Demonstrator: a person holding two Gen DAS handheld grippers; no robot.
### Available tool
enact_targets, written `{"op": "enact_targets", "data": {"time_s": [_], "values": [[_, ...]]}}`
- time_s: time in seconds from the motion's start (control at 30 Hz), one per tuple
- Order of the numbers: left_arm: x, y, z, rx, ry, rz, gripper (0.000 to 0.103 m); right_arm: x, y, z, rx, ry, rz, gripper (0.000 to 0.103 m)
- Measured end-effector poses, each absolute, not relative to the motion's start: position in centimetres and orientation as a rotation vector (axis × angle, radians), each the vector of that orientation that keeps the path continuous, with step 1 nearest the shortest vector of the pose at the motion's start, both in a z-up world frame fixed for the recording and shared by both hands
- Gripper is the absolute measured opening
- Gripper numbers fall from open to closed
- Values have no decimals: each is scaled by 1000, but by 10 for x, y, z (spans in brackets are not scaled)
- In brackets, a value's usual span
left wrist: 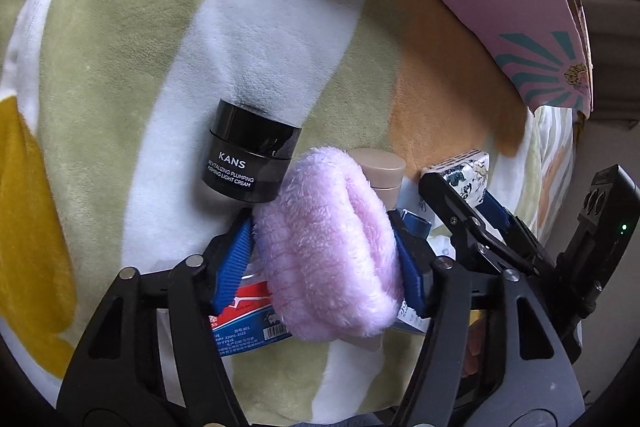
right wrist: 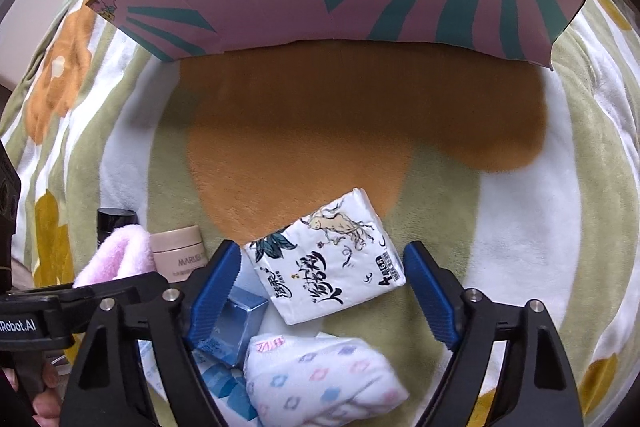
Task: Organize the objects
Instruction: 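Grasp the pink fuzzy hair band with the left tool while the right tool grasps the white printed tissue pack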
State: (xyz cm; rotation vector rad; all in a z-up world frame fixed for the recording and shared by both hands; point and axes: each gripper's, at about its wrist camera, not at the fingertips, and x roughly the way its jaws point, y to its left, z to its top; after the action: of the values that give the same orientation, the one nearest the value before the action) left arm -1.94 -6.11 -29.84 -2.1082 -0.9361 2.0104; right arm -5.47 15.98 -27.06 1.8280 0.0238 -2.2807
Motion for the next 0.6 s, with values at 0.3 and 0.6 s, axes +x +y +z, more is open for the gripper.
{"op": "enact_targets", "data": {"time_s": [0.3,0.6], "values": [[-12,-69,-297,-2084,-979,2012,46,-40,165,-264,1811,34,-2314,70],[-8,-71,-286,-2045,-1002,2032,41,-26,175,-251,1786,11,-2330,70]]}}
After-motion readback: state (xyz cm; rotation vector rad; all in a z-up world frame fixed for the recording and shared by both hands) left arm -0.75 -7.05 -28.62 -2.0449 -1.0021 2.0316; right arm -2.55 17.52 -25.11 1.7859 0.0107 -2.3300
